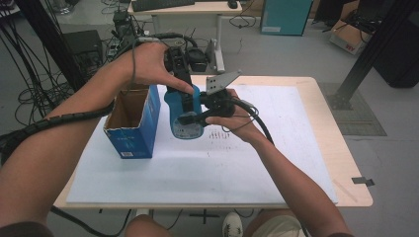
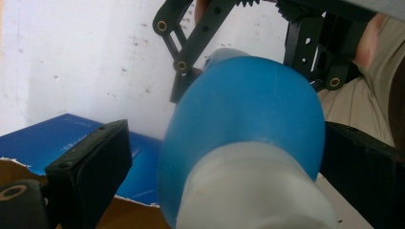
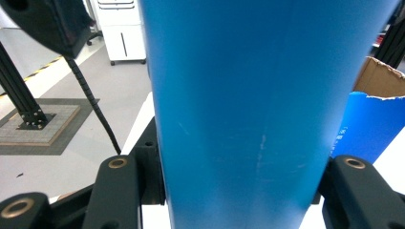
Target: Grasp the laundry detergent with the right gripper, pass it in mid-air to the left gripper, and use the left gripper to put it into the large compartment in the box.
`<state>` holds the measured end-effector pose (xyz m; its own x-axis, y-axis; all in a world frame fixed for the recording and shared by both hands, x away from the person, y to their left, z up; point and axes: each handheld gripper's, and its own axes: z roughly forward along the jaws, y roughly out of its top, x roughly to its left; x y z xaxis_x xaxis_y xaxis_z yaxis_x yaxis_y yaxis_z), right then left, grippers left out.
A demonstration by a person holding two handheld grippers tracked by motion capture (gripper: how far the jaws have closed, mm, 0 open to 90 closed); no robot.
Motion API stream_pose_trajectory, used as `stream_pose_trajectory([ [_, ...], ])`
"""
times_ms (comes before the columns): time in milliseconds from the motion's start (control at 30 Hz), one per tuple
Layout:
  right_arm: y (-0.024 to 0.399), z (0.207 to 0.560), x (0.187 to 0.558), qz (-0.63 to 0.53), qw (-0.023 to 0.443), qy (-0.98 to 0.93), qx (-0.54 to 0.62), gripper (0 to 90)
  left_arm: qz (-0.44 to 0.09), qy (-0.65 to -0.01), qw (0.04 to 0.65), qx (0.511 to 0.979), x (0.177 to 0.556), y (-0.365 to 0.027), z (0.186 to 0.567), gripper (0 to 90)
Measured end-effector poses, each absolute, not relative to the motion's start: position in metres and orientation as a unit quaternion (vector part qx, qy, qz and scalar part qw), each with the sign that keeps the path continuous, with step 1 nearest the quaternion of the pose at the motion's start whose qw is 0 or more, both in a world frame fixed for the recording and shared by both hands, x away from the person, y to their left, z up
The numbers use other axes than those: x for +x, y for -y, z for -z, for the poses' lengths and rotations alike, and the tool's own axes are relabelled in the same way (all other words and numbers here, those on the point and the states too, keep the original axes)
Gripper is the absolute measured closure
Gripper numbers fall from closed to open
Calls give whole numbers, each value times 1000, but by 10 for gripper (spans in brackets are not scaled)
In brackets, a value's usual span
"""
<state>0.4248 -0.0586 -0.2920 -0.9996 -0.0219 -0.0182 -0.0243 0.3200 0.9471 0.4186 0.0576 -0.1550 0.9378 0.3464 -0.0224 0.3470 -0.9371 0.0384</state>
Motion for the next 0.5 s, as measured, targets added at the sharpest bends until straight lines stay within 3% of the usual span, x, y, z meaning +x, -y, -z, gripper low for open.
stream_pose_trajectory([
  [500,58,292,425,-579,7,-815,-15,445,5,-174,19,984,418,-58,154,55],
])
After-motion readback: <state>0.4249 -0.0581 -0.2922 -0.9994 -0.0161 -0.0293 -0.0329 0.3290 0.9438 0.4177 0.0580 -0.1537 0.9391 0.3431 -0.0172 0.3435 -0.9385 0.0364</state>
